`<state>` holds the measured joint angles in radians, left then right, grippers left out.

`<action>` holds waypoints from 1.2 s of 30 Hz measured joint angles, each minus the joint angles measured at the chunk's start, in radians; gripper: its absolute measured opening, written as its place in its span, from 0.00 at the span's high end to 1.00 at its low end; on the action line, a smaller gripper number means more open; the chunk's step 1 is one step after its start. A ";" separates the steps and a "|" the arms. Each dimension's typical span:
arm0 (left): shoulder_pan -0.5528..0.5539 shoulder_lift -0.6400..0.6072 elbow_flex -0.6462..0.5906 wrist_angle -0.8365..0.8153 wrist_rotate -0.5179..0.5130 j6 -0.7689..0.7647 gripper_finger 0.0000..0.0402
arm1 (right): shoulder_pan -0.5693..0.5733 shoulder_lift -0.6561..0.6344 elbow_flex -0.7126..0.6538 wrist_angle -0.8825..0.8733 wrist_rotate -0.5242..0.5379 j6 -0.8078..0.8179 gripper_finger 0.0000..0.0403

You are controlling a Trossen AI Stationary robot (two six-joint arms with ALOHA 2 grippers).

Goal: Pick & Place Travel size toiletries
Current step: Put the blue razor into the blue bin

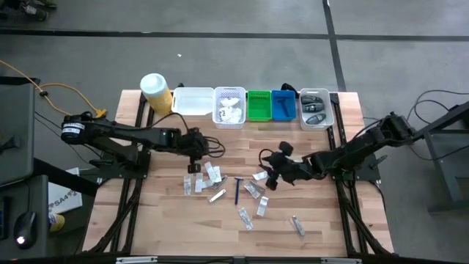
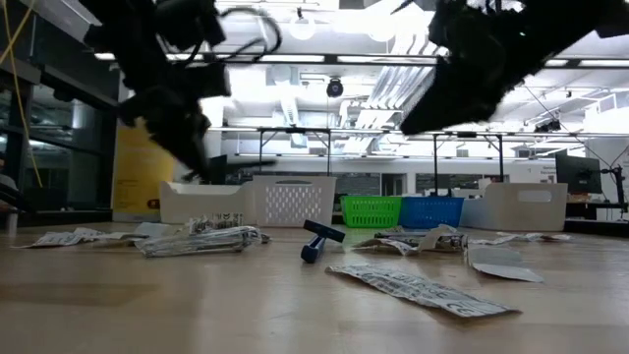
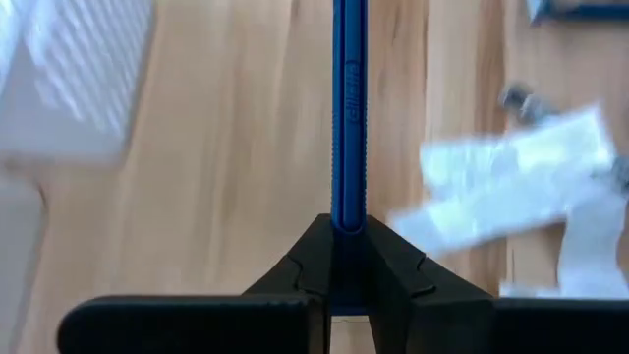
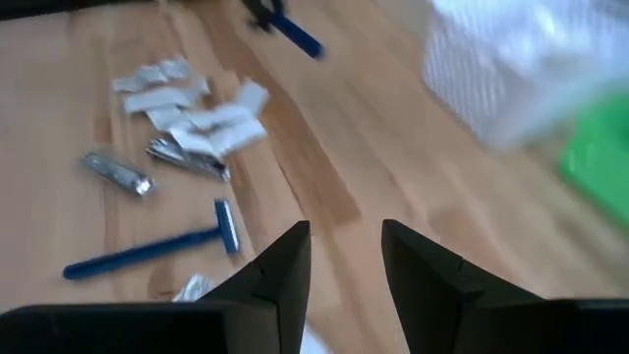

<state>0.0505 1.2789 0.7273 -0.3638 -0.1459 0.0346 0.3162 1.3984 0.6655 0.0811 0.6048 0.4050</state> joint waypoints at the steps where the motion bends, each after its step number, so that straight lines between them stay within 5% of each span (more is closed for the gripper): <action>1: 0.000 0.000 0.001 0.031 0.000 0.019 0.93 | -0.007 0.016 0.000 0.051 0.000 -0.074 0.70; 6: 0.000 0.000 0.001 0.117 -0.003 0.095 0.93 | -0.052 0.097 0.000 0.252 -0.005 -0.347 0.70; 19: -0.001 0.013 0.000 0.202 -0.002 0.174 0.93 | -0.212 0.292 0.000 0.710 -0.245 -0.507 0.45; 36: -0.001 0.098 0.000 0.271 0.026 0.182 0.93 | -0.310 0.405 0.082 0.727 -0.403 -0.541 0.57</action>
<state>0.0498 1.3773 0.7273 -0.0925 -0.1196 0.2164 0.0059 1.8030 0.7475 0.8082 0.2014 -0.1364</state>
